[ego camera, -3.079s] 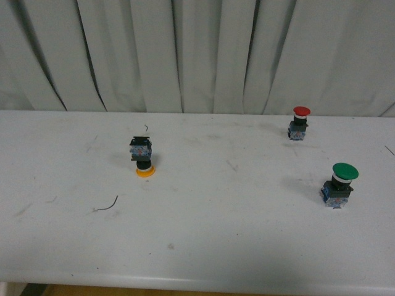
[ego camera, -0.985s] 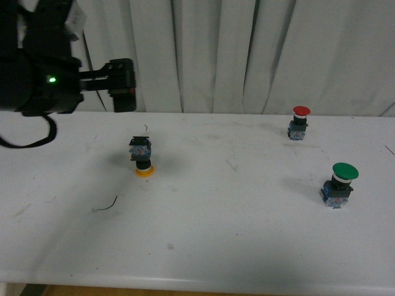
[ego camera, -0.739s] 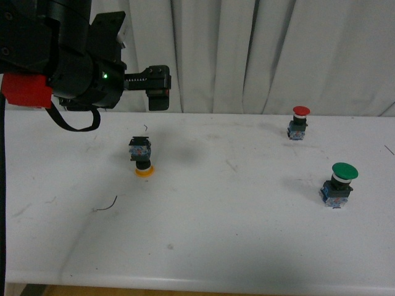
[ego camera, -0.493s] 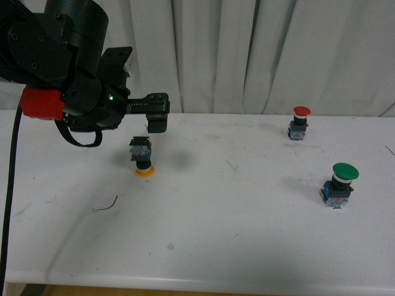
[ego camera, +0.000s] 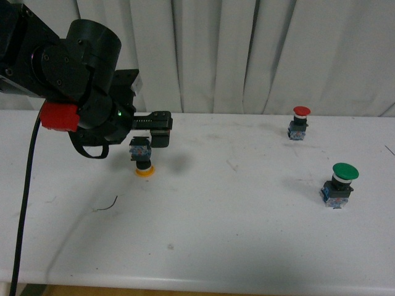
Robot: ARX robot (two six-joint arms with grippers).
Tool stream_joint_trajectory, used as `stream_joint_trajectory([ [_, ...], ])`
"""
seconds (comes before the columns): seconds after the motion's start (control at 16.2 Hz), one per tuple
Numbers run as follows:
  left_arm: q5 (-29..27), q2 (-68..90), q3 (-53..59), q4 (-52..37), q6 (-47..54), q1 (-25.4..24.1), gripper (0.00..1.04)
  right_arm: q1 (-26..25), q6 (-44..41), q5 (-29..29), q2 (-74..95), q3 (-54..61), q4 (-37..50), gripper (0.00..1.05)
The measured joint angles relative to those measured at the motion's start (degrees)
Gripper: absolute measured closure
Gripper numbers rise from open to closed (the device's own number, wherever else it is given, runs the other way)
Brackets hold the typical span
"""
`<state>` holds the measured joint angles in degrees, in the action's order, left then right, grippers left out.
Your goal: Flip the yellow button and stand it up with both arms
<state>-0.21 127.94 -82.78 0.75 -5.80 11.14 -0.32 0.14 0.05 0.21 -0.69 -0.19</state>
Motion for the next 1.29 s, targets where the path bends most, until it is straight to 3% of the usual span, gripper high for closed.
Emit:
stream_joint_trajectory([
  [0.37,-1.64,2.54,-1.53,0.20,0.33,-0.09,0.08,0.00,0.00,0.00,0.00,0.00,0.00,0.06],
  [0.68,-2.99,2.51,-1.51,-0.74,1.73,0.20,0.66,0.00,0.00,0.00,0.00,0.00,0.00,0.06],
  [0.99,-3.45,-0.87,1.77,-2.80,2.19,1.57,0.69,0.00,0.00,0.00,0.00,0.02,0.00,0.06],
  [1.29,-4.57,-23.17,17.81,-13.29,0.52,6.19,0.69,0.00,0.00,0.02,0.00,0.00,0.00,0.06],
])
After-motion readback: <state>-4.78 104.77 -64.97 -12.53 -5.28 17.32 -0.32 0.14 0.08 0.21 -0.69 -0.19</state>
